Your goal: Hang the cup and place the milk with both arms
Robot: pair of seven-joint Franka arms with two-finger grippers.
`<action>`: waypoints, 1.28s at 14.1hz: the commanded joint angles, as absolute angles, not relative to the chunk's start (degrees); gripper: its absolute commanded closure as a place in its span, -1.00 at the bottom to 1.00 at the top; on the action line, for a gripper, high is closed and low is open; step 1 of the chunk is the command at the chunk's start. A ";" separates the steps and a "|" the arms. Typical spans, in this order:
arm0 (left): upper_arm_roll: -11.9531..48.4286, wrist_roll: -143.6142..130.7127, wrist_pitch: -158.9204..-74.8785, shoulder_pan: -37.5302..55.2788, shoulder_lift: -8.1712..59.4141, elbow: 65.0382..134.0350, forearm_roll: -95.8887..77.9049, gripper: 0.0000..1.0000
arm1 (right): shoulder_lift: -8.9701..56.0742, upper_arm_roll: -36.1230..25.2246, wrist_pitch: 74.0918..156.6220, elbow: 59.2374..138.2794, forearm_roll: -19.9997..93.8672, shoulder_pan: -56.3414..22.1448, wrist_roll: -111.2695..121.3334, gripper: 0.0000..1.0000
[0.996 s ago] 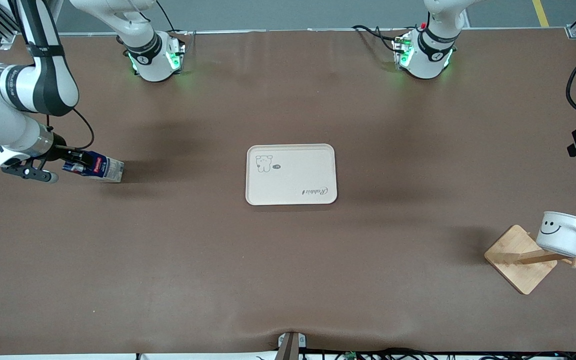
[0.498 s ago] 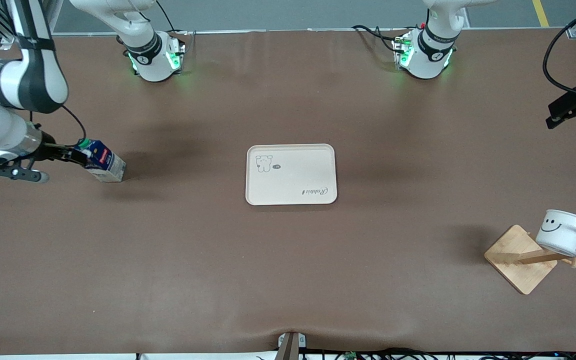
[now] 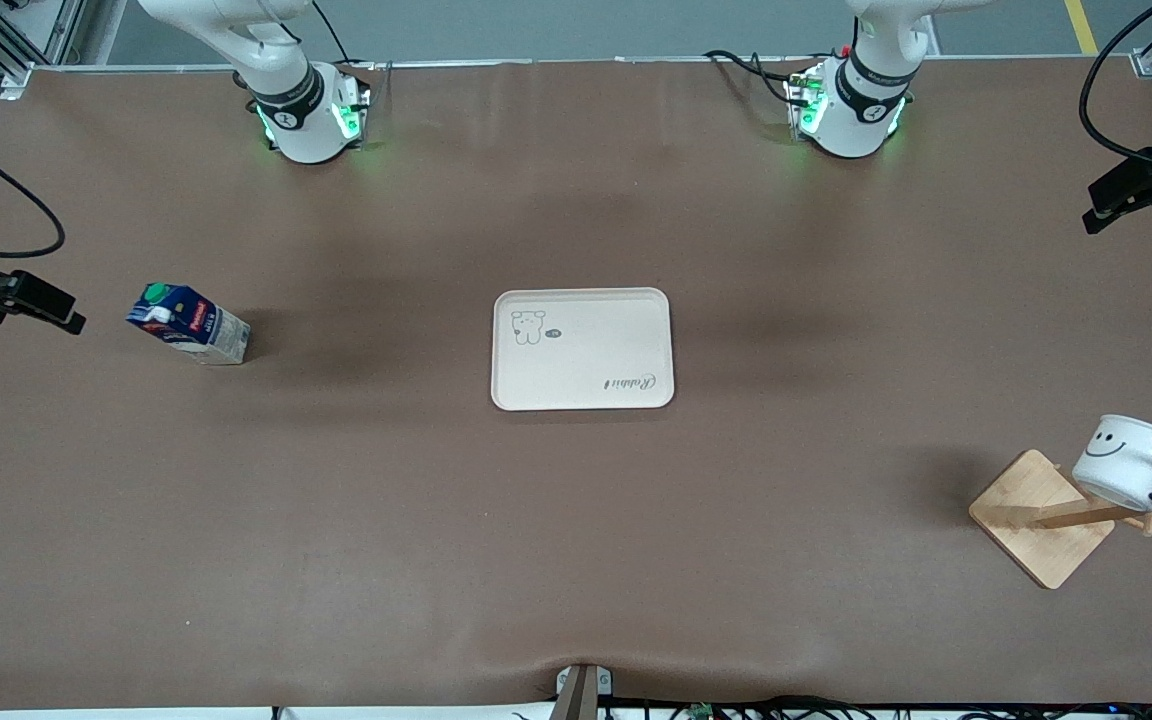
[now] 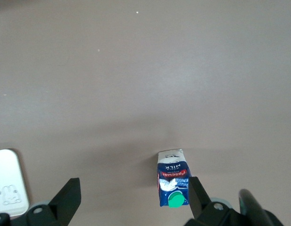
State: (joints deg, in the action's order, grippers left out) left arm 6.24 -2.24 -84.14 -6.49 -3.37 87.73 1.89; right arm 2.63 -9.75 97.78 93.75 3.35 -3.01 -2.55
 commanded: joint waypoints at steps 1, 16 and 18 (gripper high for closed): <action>7.03 -3.43 -84.38 -6.24 -4.66 89.21 1.05 -1.00 | 3.17 -10.19 93.26 91.32 4.83 -2.55 -1.32 -1.00; 11.51 -8.17 -84.99 -6.42 -5.19 90.88 1.05 -1.00 | -1.58 -9.76 86.75 88.94 0.18 -2.29 5.45 -1.00; 11.60 -8.09 -85.08 -6.50 -5.19 90.88 1.05 -1.00 | -2.46 -9.76 86.75 89.30 0.18 -2.37 5.45 -1.00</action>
